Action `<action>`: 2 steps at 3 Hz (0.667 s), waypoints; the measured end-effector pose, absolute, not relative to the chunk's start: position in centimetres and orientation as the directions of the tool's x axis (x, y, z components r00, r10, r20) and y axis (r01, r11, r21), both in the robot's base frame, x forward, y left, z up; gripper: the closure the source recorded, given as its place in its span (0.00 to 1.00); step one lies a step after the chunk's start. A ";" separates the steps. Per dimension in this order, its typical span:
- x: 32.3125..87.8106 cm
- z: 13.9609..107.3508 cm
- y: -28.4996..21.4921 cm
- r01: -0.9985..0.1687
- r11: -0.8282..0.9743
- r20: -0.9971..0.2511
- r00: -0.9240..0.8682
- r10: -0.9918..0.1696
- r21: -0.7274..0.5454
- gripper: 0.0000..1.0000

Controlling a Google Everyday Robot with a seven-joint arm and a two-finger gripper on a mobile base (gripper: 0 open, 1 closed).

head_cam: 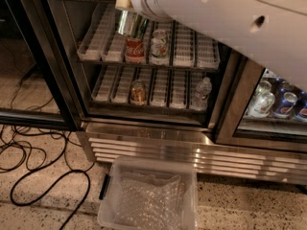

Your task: Pick green can from top shelf of fridge

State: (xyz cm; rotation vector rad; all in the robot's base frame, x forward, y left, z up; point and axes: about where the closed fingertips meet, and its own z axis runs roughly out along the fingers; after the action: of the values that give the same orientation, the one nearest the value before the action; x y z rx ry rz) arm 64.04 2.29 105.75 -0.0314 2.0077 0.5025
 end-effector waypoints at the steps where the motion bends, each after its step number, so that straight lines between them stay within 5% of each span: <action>1: 63.6 105.6 2.9 -0.235 0.898 -0.838 -0.503 0.214 0.371 1.00; 2: 61.4 104.3 2.3 -0.198 0.888 -0.808 -0.530 0.259 0.415 1.00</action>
Offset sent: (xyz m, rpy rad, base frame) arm -0.0593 -0.0109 -0.0394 0.1449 0.1403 -0.0616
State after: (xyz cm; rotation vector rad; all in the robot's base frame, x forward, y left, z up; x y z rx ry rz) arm 61.44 2.32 104.32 0.0446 2.0503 0.5742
